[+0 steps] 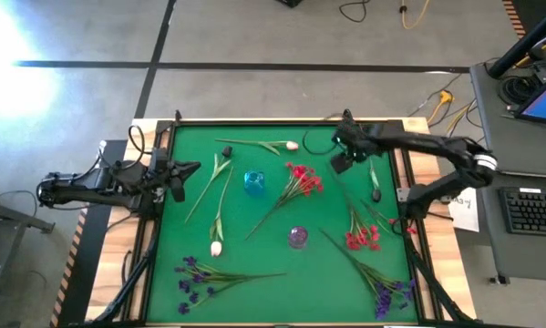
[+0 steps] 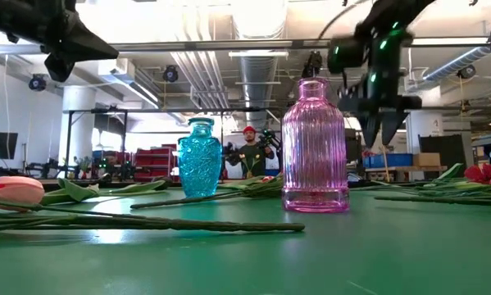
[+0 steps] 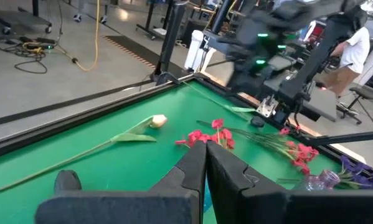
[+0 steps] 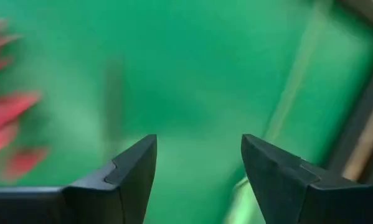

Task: Sort flowers into vase by color
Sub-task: Put the right black tulip into the blue vase

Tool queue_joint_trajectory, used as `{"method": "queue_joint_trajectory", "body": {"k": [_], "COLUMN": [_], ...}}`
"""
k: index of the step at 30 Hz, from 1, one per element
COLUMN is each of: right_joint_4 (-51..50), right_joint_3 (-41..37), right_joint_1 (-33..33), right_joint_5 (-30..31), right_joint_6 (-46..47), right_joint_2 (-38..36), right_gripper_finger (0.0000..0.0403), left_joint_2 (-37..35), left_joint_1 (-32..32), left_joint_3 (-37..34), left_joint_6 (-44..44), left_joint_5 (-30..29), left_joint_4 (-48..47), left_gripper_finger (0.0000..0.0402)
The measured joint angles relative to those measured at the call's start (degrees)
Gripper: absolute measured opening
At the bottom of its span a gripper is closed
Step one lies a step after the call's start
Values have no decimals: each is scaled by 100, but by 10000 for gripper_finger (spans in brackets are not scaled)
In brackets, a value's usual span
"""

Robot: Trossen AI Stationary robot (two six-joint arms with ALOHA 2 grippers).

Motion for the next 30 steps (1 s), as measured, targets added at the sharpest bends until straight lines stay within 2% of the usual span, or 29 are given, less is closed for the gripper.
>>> {"method": "queue_joint_trajectory", "body": {"k": [5, 9, 13, 22, 26, 30], "right_joint_4": [20, 102, 322, 618, 686, 748], "right_joint_3": [227, 236, 222, 229, 235, 231], "right_joint_1": [-1188, -1849, -2125, -2191, -2297, -2457], "right_joint_5": [116, -2, -146, -170, -288, -680], "right_joint_6": [-513, -662, -831, -944, -1297, -1596], "right_joint_2": [765, 1287, 1682, 2044, 2082, 2073], "right_gripper_finger": [225, 224, 224, 217, 177, 106], "left_joint_2": [103, 215, 341, 580, 644, 707], "left_joint_1": [0, 0, 0, 0, 0, 0], "left_joint_3": [0, 0, 0, 0, 0, 0], "left_joint_6": [16, 16, 16, 48, 163, 311], "left_joint_5": [0, 2, 2, 4, 4, 5], "left_joint_4": [150, 154, 157, 157, 231, 485], "left_gripper_finger": [0, 0, 0, 0, 0, 0]}}
